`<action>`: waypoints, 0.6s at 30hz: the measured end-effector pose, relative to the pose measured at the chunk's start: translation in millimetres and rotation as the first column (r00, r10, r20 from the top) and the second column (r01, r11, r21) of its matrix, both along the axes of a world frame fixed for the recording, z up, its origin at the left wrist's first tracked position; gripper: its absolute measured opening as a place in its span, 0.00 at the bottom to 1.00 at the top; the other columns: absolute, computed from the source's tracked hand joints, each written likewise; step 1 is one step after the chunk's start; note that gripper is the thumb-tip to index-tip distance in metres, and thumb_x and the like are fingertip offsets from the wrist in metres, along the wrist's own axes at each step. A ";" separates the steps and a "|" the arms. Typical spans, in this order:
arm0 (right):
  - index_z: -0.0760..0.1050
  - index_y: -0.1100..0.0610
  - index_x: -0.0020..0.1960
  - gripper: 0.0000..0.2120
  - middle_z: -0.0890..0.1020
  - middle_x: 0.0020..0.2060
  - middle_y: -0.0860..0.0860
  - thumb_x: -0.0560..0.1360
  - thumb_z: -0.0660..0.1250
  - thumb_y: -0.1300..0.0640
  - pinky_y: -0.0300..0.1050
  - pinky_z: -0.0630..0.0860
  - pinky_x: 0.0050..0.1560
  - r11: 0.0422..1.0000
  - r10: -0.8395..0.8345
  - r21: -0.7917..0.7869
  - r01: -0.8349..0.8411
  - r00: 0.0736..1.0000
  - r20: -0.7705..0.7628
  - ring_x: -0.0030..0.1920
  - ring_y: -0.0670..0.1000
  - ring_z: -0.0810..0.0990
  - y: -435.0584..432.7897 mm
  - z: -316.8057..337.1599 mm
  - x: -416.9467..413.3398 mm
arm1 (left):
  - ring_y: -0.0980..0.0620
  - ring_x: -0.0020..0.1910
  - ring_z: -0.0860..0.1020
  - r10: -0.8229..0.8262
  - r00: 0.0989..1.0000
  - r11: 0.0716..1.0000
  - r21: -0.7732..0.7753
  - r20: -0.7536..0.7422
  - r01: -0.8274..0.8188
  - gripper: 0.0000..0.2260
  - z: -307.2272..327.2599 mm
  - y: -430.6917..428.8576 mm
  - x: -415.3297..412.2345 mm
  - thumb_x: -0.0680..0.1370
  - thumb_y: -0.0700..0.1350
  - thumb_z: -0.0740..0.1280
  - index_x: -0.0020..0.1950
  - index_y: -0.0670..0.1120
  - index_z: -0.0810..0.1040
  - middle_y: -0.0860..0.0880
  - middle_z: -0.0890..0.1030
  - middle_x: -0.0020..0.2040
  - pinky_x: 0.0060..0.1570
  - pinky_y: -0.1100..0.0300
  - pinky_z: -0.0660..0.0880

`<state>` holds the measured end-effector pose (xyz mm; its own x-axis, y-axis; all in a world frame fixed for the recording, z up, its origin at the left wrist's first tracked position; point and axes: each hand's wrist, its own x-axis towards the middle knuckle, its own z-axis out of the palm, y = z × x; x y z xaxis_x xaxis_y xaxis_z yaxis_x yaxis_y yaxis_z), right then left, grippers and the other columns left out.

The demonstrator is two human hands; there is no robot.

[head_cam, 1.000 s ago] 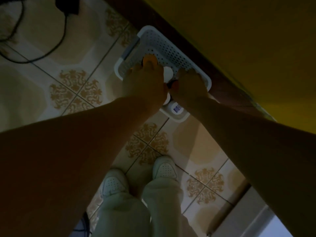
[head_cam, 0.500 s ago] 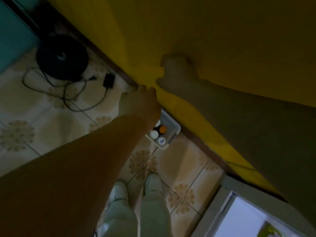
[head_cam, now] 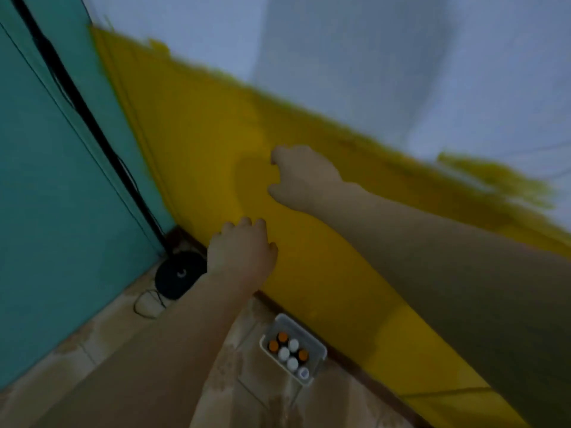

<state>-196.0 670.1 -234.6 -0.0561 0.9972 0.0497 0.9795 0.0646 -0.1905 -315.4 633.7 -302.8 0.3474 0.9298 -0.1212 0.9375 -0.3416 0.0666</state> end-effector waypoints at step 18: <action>0.73 0.57 0.62 0.16 0.78 0.55 0.54 0.76 0.63 0.53 0.43 0.70 0.44 0.889 -0.375 0.320 0.328 0.922 0.098 0.54 0.56 0.78 -279.7 322.1 133.5 | 0.44 0.60 0.73 -0.395 0.903 0.902 0.261 0.169 0.345 0.22 281.2 -202.3 151.1 0.80 0.58 0.57 0.67 0.45 0.68 0.44 0.74 0.62 0.57 0.50 0.71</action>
